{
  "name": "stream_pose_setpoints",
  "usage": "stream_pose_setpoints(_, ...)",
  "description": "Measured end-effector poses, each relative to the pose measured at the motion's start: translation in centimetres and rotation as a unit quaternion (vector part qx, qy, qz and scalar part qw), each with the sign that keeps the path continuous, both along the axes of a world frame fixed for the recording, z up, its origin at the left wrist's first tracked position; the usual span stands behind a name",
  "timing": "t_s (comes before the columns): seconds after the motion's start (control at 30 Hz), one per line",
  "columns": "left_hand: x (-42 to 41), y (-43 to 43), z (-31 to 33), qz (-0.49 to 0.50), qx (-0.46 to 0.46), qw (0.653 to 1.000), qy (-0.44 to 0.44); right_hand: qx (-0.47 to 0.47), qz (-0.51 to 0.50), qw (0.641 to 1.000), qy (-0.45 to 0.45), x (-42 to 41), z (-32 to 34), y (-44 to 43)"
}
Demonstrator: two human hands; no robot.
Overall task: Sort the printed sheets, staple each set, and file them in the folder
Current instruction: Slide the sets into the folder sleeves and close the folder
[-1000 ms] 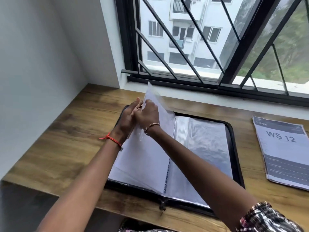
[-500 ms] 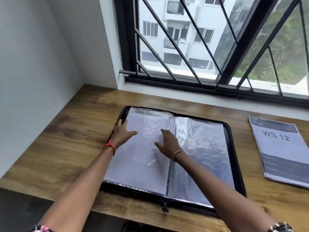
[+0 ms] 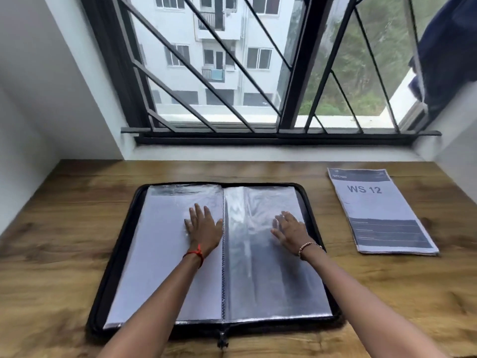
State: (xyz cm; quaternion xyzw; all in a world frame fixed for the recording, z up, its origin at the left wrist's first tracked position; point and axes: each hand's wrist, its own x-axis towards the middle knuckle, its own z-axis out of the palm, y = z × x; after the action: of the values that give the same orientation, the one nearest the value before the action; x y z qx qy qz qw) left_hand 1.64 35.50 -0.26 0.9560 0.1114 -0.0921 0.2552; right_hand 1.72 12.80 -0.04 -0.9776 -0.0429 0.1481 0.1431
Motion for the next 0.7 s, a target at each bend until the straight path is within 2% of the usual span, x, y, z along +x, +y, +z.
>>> stream_pose_setpoints(0.13,1.8,-6.6,0.9,-0.091,-0.085,0.987,-0.101,0.017,-0.100,0.995,-0.017,0.9,0.4,-6.0)
stream_pose_setpoints(0.2,2.4,-10.0,1.6,-0.119,-0.149,0.975,-0.112,0.002,-0.126,0.992,-0.018,1.4,0.7,-9.0)
stream_pose_setpoints(0.3,3.4,-15.7,2.4,-0.156,-0.182,0.964,-0.113,0.003,-0.171,0.985,-0.032,2.1,0.9,-14.3)
stream_pose_setpoints(0.43,4.7,-22.9,3.3,-0.178,-0.186,0.963,-0.077,0.017,-0.217,0.975,-0.045,2.8,1.0,-20.6)
stream_pose_setpoints(0.7,6.8,-32.1,1.5,-0.099,-0.221,0.970,0.029,-0.002,-0.315,0.949,-0.026,4.3,0.5,-30.5)
